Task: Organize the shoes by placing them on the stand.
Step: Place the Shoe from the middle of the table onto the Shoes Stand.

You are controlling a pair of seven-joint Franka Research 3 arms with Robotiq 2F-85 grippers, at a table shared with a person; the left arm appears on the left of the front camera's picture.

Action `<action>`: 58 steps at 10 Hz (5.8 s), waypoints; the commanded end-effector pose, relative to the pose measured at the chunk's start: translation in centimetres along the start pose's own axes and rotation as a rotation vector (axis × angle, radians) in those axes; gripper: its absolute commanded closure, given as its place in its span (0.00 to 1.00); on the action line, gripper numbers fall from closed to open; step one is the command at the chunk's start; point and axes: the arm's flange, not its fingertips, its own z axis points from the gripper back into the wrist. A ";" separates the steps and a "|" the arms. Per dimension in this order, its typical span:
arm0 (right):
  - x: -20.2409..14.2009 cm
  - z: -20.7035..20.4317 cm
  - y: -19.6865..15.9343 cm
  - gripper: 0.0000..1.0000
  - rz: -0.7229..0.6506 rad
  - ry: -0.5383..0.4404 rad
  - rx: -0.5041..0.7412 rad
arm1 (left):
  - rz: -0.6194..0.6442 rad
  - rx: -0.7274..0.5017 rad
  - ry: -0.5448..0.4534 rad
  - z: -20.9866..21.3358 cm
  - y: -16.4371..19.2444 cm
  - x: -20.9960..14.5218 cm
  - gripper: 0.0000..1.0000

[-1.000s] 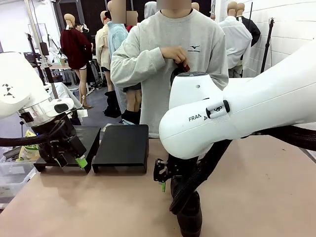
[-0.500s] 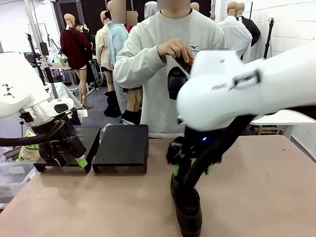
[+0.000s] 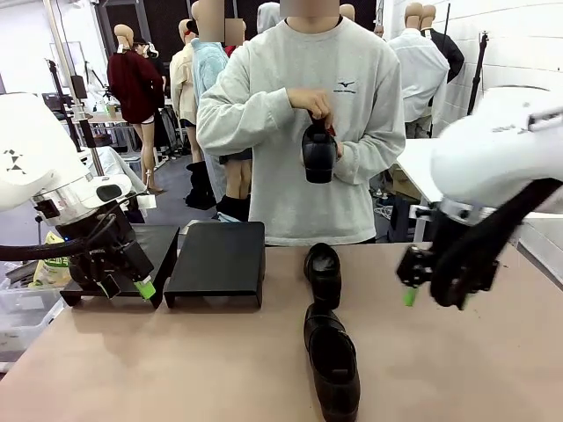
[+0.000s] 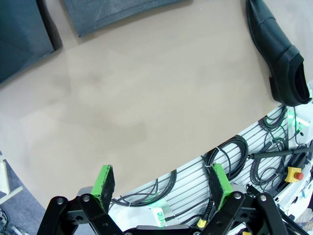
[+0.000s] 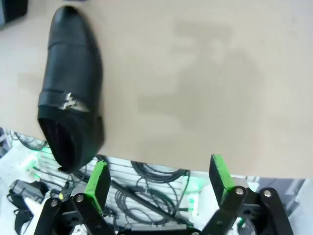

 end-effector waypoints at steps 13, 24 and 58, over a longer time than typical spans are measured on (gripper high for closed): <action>0.8 1.4 -4.8 0.00 -0.057 -0.037 0.033 | 0.080 -0.009 0.063 -3.3 -21.5 0.2 0.00; 0.8 1.4 -4.8 0.00 -0.057 -0.037 0.033 | 0.529 0.103 -0.038 -14.8 -29.6 4.2 0.00; 0.8 1.4 -4.8 0.00 -0.057 -0.037 0.033 | 0.600 0.369 -0.515 1.7 -6.6 -1.4 1.00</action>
